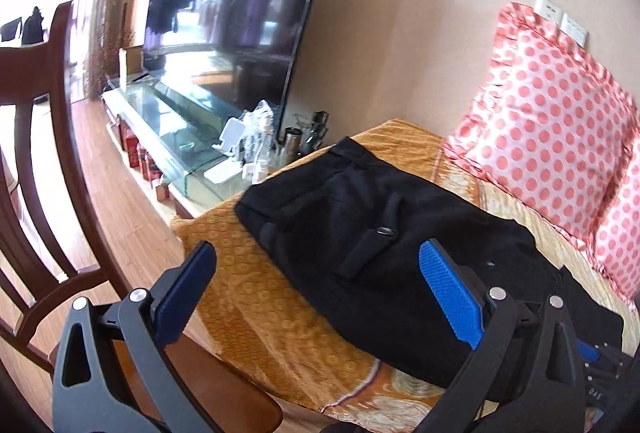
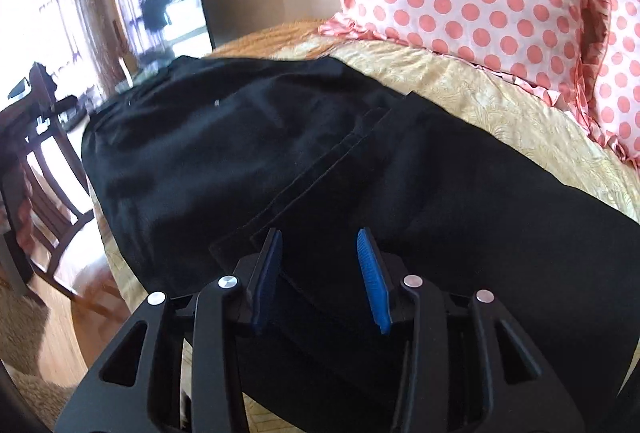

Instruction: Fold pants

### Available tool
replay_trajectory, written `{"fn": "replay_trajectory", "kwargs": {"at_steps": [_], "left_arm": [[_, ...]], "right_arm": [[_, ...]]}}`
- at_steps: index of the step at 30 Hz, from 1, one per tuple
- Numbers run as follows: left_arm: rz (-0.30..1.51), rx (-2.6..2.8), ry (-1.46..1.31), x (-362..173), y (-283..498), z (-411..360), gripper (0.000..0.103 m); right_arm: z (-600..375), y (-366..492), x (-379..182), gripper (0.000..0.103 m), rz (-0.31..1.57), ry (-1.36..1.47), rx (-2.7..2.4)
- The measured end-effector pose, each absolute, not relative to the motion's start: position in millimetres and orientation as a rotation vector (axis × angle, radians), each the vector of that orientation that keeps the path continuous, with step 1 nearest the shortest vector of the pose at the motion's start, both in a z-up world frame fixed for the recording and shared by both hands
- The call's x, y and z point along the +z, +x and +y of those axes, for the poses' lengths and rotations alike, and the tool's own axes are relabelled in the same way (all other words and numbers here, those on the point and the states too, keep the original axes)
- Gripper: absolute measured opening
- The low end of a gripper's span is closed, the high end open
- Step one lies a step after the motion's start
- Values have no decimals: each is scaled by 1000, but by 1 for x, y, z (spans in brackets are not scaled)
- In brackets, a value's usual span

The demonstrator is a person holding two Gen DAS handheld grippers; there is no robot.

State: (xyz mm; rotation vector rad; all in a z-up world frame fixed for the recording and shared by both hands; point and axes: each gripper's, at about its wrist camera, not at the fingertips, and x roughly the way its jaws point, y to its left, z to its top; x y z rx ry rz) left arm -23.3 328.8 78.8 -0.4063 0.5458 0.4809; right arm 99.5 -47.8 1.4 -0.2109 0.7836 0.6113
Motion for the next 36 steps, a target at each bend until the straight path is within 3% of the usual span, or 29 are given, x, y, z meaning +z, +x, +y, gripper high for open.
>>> {"fn": "replay_trajectory", "kwargs": {"at_steps": [4,13,20,24,29,36], "left_arm": [[564,518,-547,71,-36,366,101],[593,500,-537,64,-33,357,101],[598,497,-502,63,-27,349,101],[597,499,-510,62,-29,350,101],[602,514,-523,60,-31,356,101],[626,506,-522,58,-25,361,101]], "right_arm": [[-47,90,7,42,746,-207,693],[-38,87,3,20,746,-232,704],[-34,78,0,20,711,-288,714],[-41,84,5,4,713,-213,704],[-54,84,19,4,716,-63,799],[-37,74,3,5,742,-177,791]]}}
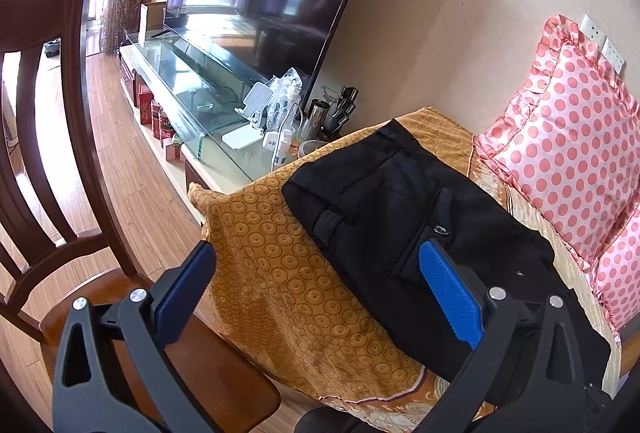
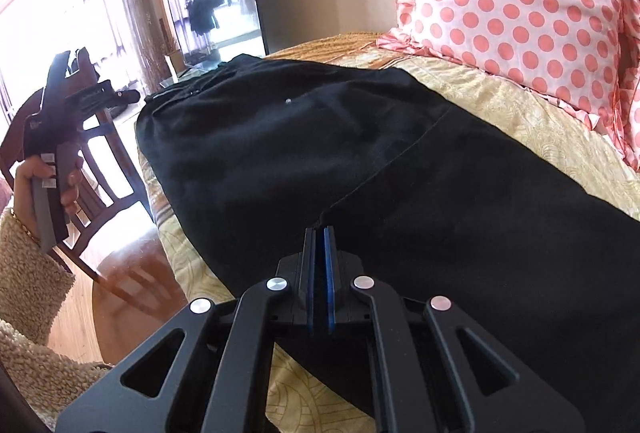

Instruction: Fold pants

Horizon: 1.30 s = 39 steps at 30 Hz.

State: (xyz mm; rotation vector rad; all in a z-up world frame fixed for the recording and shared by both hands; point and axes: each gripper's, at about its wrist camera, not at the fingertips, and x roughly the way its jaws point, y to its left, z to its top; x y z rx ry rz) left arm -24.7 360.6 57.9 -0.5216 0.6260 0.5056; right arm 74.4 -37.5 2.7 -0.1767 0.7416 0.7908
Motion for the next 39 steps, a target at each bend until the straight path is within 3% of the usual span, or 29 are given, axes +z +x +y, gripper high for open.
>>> {"fn": "replay_trajectory", "kwargs": {"at_steps": [2,4,6,11,15,36,38,39], "left_arm": [[638,487,-524,59,-21,364,101],[644,462,-547,60,-16,369,101],[661,437,-579,59,-11,375,101],[722,365,-731,49,4,395,101],[761,353,-813,45,13,406,101],[707,145,-1138,32,27,416,99],[678,148,-1139,34,25,416,91],[685,162,-1122,34,26,415,78]], "right_arm": [[-37,73,3,10,745,-180,798],[-38,73,3,29,759,-141,840],[-39,73,3,42,769,-110,872],[-39,71,3,47,770,-97,880],[-41,73,0,60,782,-83,874],[-43,74,-2,63,766,-52,895],[-43,75,-2,63,767,-48,896],[-43,75,-2,63,767,-48,896]]}}
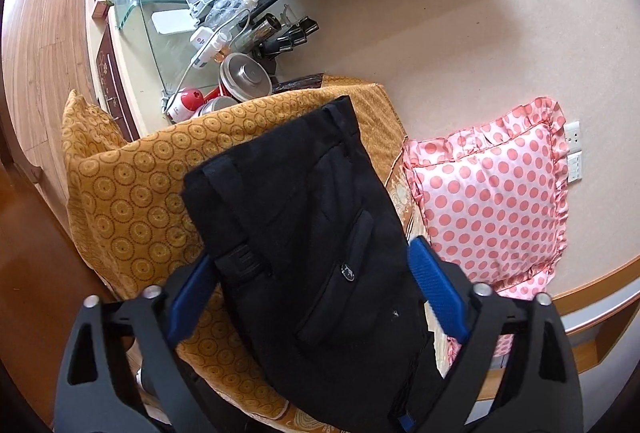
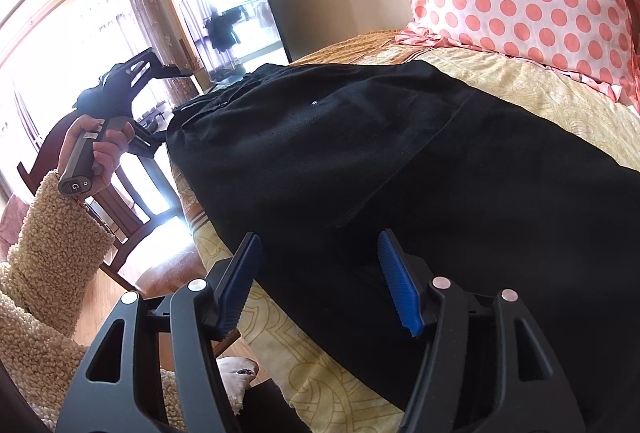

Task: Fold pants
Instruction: 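Grasp the pants waistband with the left tool and lift it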

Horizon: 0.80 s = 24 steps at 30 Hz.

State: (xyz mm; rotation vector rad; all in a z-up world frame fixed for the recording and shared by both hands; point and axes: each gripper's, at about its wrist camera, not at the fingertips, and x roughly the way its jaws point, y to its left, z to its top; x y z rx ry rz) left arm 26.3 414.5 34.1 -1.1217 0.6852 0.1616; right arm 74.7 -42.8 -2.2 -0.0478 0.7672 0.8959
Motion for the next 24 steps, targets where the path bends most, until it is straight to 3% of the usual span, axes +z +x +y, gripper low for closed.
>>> {"fn": "replay_trajectory", "kwargs": {"at_steps": [1,2,9,11,13,14,19,24], "left_arm": [[702,180,-1108,33,28,414,70],[703,193,-1107,32,28,413,68],[677,216,-1110,31,27,413,66],[687,244,-1078,33,28,409,57],[694,258,-1063,32,29,408,23],[692,261,-1065,31,29,409,19],[652,254,-1060,31,26,409,10],[599,235,-919,61,30,386,9]], "right_arm": [[-43,74,-2,63,767,-47,896],[-43,74,-2,63,767,-46,895],[-46,73,-2,63,766,-32,892],[-48,73,-2,63,766,-26,891],[-49,74,-1,63,766,-18,888],[-50,74,-1,63,766,-14,886],[-59,74,0,63,762,9,872],[-73,73,4,63,742,37,849]]}}
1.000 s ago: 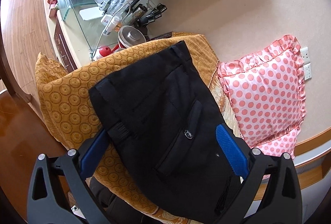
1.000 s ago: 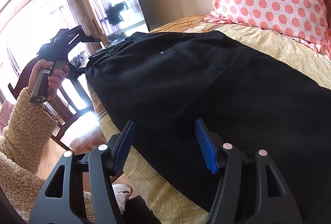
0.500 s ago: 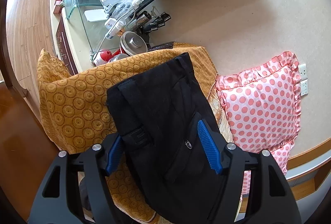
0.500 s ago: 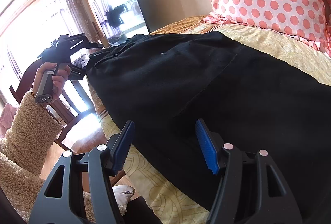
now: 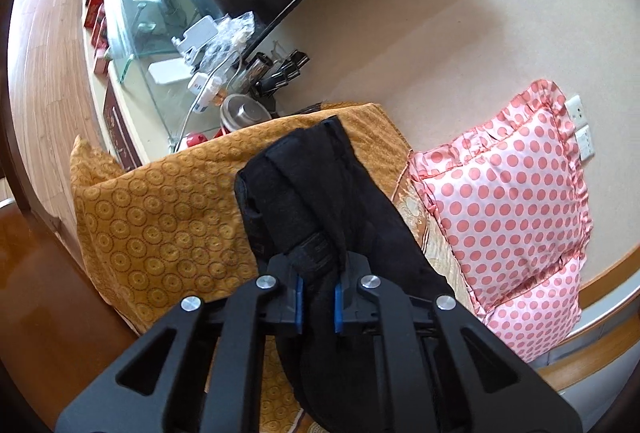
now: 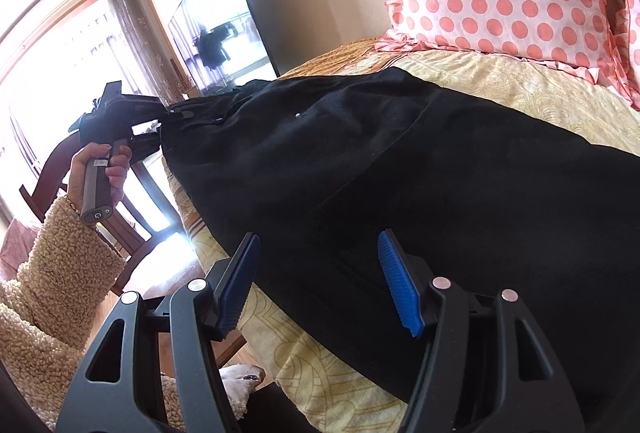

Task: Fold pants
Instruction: 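Grasp the pants waistband with the left tool and lift it, then carry the held waistband over the pants with the left tool and release it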

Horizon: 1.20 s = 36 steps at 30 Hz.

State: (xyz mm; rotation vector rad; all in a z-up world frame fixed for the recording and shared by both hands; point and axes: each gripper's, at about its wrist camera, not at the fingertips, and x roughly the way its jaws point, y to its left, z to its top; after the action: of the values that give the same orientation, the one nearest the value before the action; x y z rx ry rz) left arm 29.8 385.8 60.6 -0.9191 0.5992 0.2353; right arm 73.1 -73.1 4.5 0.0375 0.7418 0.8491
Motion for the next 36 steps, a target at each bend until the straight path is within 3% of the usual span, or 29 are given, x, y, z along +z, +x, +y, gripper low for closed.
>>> {"fn": "replay_trajectory", "kwargs": {"at_steps": [3,5,6,11,14,21,26,31,34,36], "left_arm": [[572,182,-810,90,37,359,9],[561,137,-742,110,43,335,9],[558,114,-711,119,48,322,9],[548,-58,-587,159,69,249,9],[559,-180,-553,176,81,201,9],[607,-441,-506,193,112,89,9],[685,-635,-491,177,123,0,9],[905,-745,-449,106,123,-84,9],[1004,-753,-487,68,123,-95,9],[975,-739,-484,73,121,-93,9]], "right_arm": [[-87,72,8,63,719,70,832],[-100,71,10,71,701,91,807],[-107,70,11,80,693,104,790],[-152,64,16,82,654,176,708],[-183,59,21,94,615,219,642],[-259,41,28,94,552,316,484],[-299,24,26,94,532,366,393],[-327,15,12,94,551,417,333],[-339,14,6,94,557,432,310],[-347,11,4,94,554,443,298]]}}
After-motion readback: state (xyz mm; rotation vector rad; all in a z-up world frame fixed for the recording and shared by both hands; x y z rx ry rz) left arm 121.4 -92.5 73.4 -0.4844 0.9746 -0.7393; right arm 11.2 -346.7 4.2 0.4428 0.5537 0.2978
